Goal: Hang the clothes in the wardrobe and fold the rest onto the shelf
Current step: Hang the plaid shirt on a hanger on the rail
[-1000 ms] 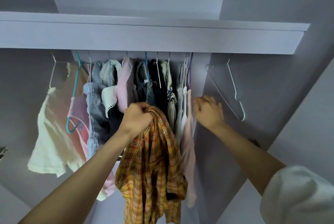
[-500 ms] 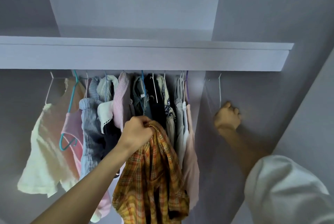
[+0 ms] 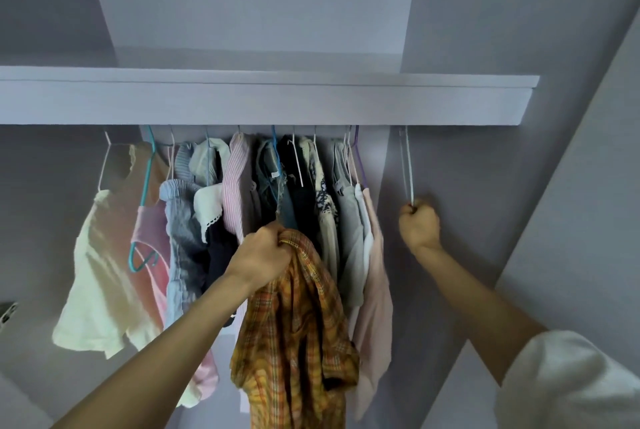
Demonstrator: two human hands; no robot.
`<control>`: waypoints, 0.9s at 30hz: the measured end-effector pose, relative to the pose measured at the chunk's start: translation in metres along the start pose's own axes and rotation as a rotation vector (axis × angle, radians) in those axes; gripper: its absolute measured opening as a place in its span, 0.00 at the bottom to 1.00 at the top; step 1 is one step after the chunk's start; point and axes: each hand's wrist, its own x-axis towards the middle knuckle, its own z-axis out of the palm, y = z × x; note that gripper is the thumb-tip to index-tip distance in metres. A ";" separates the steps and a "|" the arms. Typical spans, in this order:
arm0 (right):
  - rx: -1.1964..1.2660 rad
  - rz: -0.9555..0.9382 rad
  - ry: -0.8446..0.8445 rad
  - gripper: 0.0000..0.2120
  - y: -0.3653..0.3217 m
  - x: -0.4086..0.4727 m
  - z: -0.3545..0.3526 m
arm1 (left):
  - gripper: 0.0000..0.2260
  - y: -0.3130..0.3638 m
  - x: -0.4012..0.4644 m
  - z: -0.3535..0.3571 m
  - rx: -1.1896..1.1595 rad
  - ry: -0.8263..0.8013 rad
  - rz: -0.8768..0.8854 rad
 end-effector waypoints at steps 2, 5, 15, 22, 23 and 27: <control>0.032 -0.023 -0.006 0.11 0.013 -0.034 -0.003 | 0.05 -0.004 -0.009 0.002 -0.011 -0.035 -0.047; 0.104 -0.047 0.002 0.06 0.039 -0.093 -0.008 | 0.04 -0.008 -0.023 0.004 -0.108 -0.098 -0.120; 0.432 -0.091 -0.093 0.13 0.062 -0.209 -0.040 | 0.07 -0.037 -0.090 0.010 -0.346 -0.273 -0.151; 0.547 -0.110 0.055 0.20 0.054 -0.272 -0.053 | 0.17 -0.072 -0.110 -0.005 -0.132 -0.114 -0.197; 0.595 -0.052 0.105 0.21 0.052 -0.277 -0.055 | 0.20 -0.075 -0.110 -0.009 -0.105 -0.129 -0.222; 0.767 0.151 0.038 0.31 0.030 -0.282 -0.065 | 0.23 -0.079 -0.114 -0.028 -0.292 -0.293 -0.403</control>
